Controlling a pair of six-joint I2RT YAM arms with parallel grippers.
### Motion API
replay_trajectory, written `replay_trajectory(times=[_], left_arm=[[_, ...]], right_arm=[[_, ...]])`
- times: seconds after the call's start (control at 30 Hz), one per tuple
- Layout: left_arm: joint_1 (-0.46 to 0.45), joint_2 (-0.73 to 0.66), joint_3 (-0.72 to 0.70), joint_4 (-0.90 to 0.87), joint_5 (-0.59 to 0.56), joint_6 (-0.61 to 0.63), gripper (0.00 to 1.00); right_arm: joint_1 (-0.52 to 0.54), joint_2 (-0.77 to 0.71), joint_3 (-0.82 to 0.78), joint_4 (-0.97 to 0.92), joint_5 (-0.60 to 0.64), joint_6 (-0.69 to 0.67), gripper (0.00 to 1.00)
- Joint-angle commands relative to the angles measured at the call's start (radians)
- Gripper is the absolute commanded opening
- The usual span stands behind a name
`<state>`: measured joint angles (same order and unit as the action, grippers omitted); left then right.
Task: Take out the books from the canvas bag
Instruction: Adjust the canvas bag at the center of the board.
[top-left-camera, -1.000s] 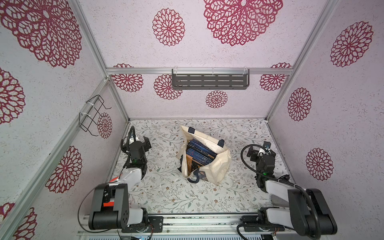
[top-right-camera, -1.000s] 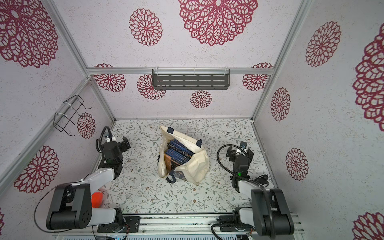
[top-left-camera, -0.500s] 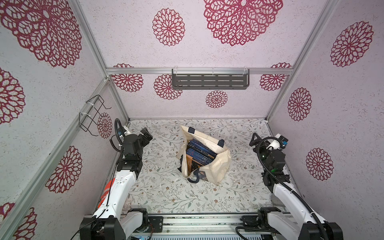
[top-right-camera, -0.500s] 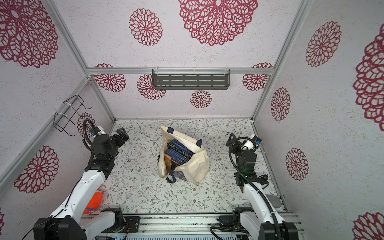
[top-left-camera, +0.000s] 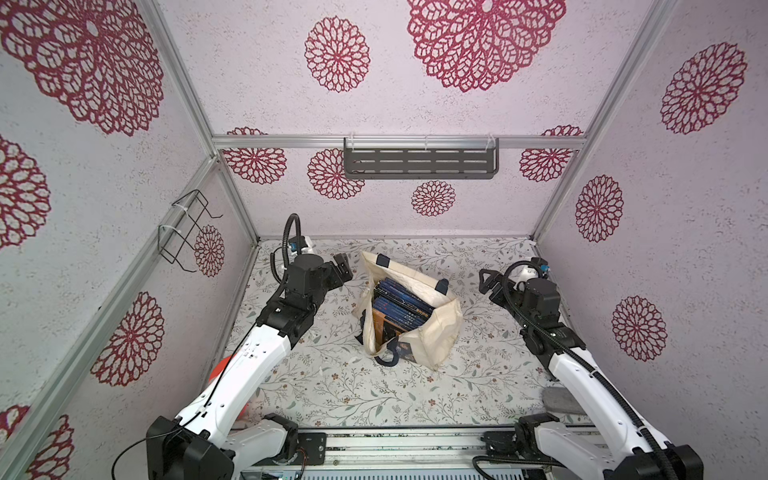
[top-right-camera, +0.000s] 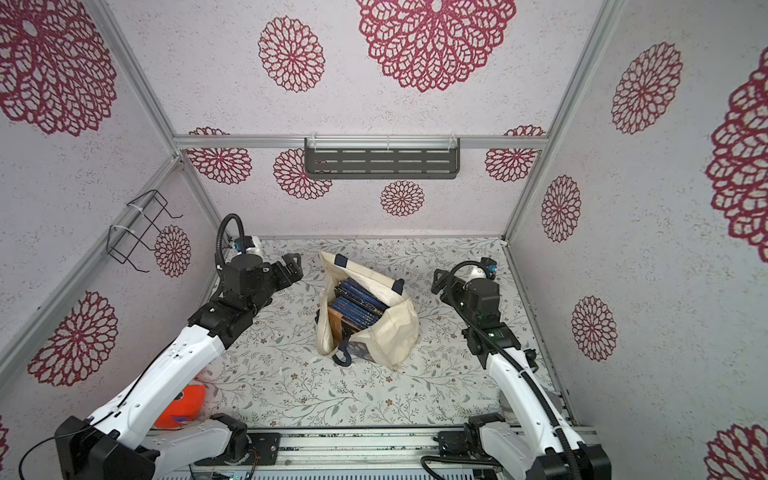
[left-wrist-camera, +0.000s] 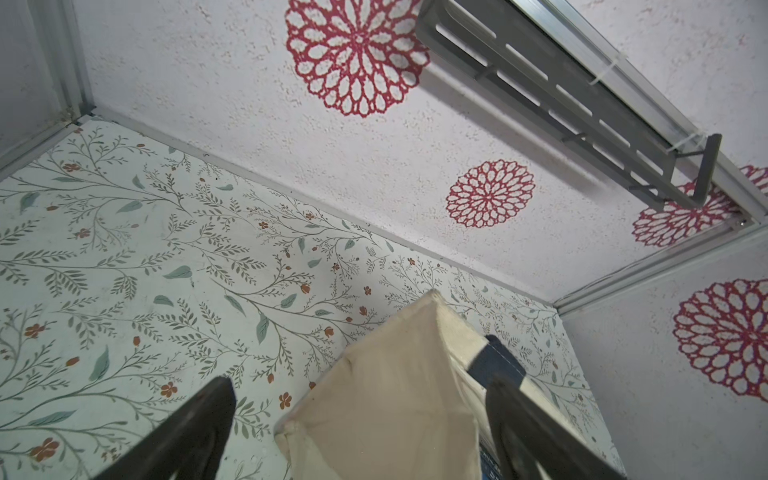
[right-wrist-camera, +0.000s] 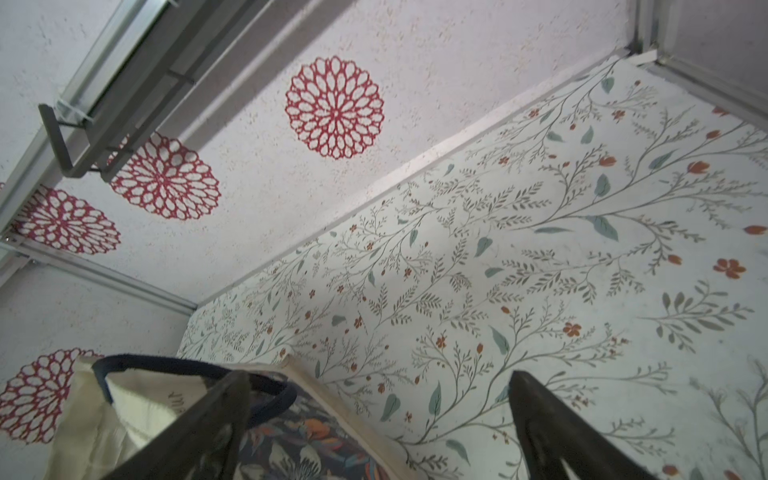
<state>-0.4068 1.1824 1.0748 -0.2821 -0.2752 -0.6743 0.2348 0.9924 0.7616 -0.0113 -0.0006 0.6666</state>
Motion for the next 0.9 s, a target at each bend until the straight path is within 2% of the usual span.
replay_trajectory(times=[0.0, 0.13, 0.2, 0.4, 0.7, 0.87], left_arm=[[-0.029, 0.028, 0.072, -0.1, -0.032, 0.087, 0.98], [-0.059, 0.128, 0.221, -0.257, 0.008, 0.142, 0.98], [-0.094, 0.158, 0.269, -0.319, -0.024, 0.168, 0.98], [-0.155, 0.181, 0.284, -0.401, 0.013, 0.215, 0.98], [-0.191, 0.253, 0.367, -0.511, -0.091, 0.234, 0.98], [-0.191, 0.313, 0.424, -0.551, -0.137, 0.229, 0.98]], right_arm=[[0.07, -0.053, 0.065, -0.157, 0.029, 0.055, 0.99], [0.142, -0.104, 0.106, -0.237, 0.082, 0.104, 0.99], [0.171, -0.106, 0.139, -0.292, 0.086, 0.124, 0.99], [0.288, -0.16, 0.182, -0.413, 0.178, 0.184, 0.99], [0.538, -0.087, 0.226, -0.448, 0.258, 0.251, 0.99], [0.603, -0.051, 0.217, -0.412, 0.284, 0.281, 0.99]])
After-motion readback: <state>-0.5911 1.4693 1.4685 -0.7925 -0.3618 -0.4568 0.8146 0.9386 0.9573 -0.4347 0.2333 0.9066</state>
